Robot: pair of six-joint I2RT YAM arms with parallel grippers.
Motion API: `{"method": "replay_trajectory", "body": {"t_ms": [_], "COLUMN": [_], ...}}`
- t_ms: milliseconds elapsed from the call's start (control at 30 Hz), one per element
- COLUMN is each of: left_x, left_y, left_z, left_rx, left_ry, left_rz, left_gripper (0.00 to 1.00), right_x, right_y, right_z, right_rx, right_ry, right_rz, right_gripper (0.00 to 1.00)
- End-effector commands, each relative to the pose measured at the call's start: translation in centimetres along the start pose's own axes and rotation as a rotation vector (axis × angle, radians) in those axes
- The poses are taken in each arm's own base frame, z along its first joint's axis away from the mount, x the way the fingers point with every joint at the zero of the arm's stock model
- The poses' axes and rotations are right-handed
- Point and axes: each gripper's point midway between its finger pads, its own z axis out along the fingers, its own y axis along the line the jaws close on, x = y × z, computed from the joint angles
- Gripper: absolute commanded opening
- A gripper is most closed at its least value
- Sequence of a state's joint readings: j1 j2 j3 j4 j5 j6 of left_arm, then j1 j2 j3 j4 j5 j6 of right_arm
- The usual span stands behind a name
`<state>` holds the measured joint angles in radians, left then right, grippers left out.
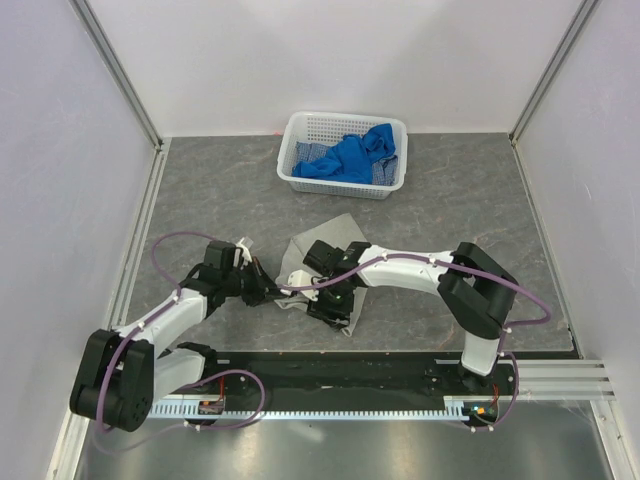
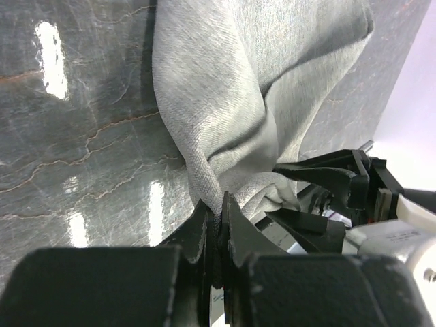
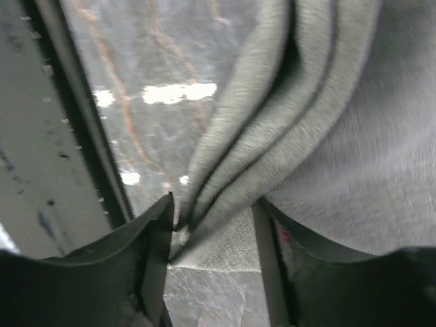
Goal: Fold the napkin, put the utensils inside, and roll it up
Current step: Roll the napkin with the utensil
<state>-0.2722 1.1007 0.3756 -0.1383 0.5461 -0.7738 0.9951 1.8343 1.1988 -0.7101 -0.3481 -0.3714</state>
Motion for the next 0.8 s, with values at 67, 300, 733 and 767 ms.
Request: {"method": "replay_trajectory", "body": {"t_ms": [67,300,733,767], "left_x": [-1.2,-1.6,-2.0,-2.0], "left_y": [-2.3,-2.4,-1.9,-1.8], "left_z": [-0.3,-0.7,-0.9,-0.9], "left_rx": [0.091,0.106,0.111,0.11], "left_ry": [0.024,0.024,0.03,0.029], "left_rz": [-0.005,-0.024,-0.047,-0.049], "left_gripper": [0.02,0.02,0.02,0.02], "right_x": [-3.5,-7.0,-9.4,-9.5], "right_y": [-2.0,-1.9,-1.1,-0.7], "right_z": [-3.8,-6.3,-2.2,-1.9], "right_rx": [0.245,0.377,0.41,0.412], "right_ry": [-0.127,-0.31,-0.374,-0.371], "right_rz": [-0.006,-0.004,0.0,-0.006], "right_gripper": [0.71,0.79,0.83,0.83]}}
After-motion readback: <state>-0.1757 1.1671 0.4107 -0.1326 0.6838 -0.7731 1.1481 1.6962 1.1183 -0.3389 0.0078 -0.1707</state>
